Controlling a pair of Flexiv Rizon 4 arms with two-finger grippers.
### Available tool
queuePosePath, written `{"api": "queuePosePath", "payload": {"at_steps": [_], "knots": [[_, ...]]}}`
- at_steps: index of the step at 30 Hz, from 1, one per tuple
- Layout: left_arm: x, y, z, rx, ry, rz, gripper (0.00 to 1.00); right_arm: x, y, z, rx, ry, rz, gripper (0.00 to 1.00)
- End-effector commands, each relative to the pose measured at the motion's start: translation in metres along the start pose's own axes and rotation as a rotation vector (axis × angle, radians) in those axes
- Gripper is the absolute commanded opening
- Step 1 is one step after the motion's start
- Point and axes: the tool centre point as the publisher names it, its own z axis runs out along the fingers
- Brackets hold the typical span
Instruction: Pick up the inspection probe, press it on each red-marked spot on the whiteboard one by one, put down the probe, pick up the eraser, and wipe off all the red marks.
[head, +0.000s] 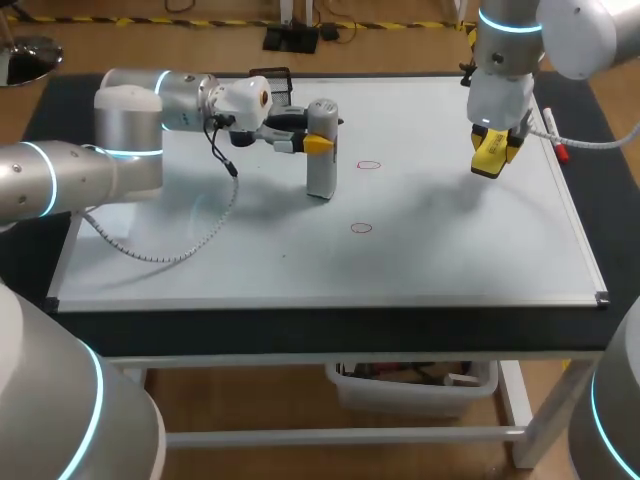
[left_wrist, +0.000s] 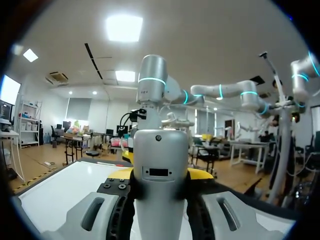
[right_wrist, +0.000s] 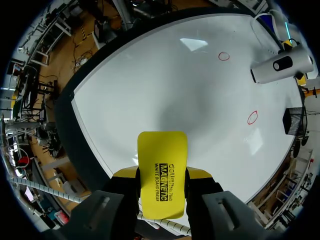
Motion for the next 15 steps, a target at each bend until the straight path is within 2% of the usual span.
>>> {"api": "queuePosePath", "payload": {"at_steps": [1, 7, 15], "knots": [[-0.001, 0.001, -0.001, 0.003, 0.004, 0.002, 0.0, 0.0, -0.002, -0.001, -0.001, 0.003, -0.002, 0.0], [0.0, -0.004, -0.002, 0.003, -0.002, 0.01, 0.0, 0.0, -0.002, -0.001, -0.001, 0.003, -0.002, 0.0], [-0.002, -0.029, -0.026, 0.026, -0.073, 0.031, 0.0, 0.0, -0.002, -0.001, -0.001, 0.003, -0.002, 0.0]]}}
